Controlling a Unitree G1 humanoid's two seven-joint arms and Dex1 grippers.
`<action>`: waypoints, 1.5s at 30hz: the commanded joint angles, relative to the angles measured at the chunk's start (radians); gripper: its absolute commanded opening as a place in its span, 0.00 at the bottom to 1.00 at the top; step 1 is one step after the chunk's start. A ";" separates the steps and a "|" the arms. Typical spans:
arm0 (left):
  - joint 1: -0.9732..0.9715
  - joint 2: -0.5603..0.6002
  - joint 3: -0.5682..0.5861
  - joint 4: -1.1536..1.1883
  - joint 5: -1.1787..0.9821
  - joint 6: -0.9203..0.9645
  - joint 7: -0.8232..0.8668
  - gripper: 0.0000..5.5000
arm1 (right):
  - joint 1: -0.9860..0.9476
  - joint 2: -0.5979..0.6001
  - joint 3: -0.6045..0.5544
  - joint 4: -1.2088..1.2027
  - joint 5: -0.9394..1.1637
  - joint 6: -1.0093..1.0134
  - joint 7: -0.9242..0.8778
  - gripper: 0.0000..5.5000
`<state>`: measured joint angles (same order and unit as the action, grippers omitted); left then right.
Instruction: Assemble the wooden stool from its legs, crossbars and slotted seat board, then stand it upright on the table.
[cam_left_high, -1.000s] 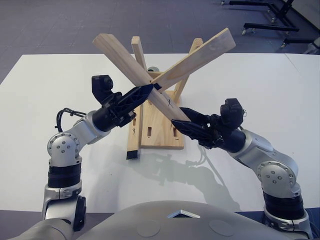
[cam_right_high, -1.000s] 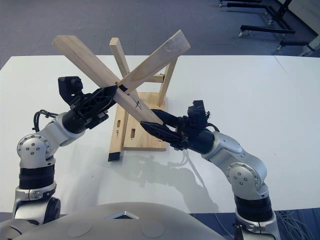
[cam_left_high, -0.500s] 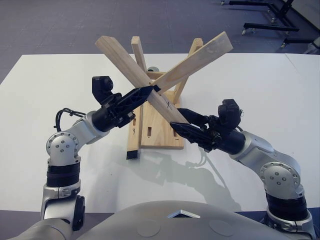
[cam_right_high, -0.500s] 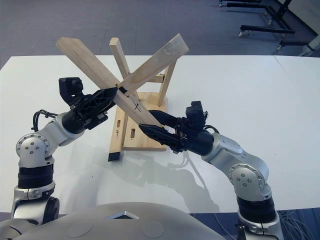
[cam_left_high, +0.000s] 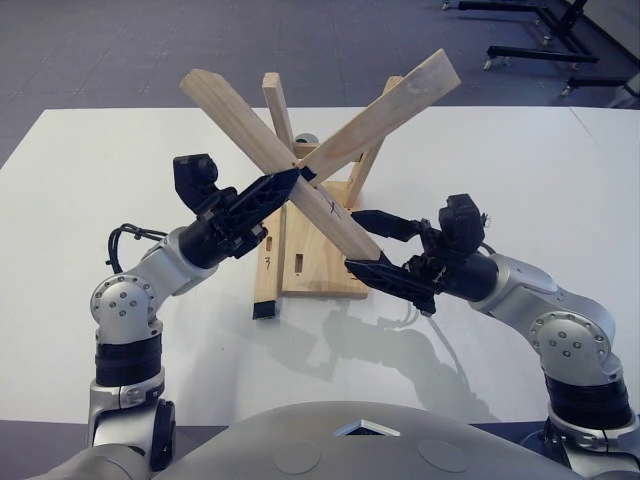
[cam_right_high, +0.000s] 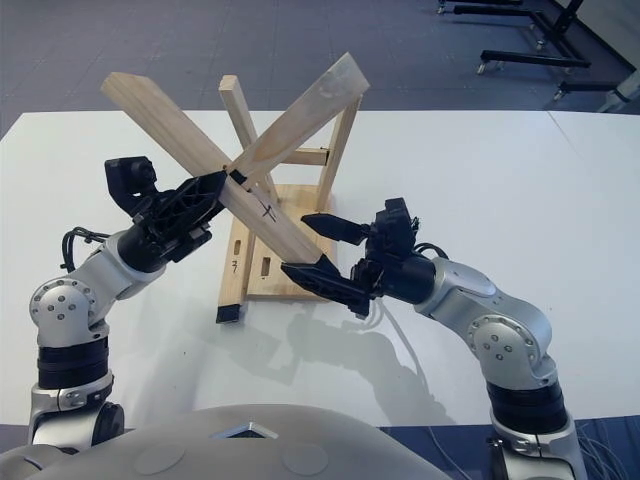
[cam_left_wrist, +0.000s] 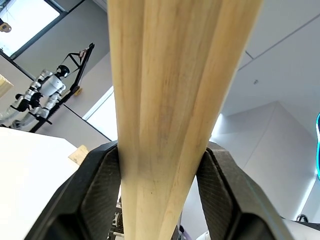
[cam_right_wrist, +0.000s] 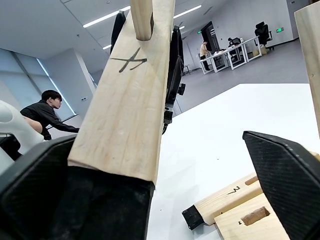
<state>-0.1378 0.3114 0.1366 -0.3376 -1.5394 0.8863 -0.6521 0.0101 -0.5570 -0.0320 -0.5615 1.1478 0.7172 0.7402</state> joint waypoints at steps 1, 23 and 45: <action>0.005 0.003 -0.005 -0.026 0.030 -0.017 0.005 0.39 | -0.009 -0.023 -0.028 0.013 0.011 0.010 0.031 0.98; -0.035 0.174 -0.020 0.134 0.812 -0.634 -0.472 0.39 | 0.127 -0.057 -0.215 0.237 -0.053 -0.013 0.118 0.98; -0.022 0.133 -0.120 0.366 0.925 -0.840 -0.796 0.39 | 0.104 -0.035 -0.193 0.253 -0.156 -0.023 0.123 0.98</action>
<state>-0.1597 0.4289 0.0175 0.0378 -0.6214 0.0586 -1.4435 0.1234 -0.5948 -0.2162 -0.3147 1.0004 0.7026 0.8636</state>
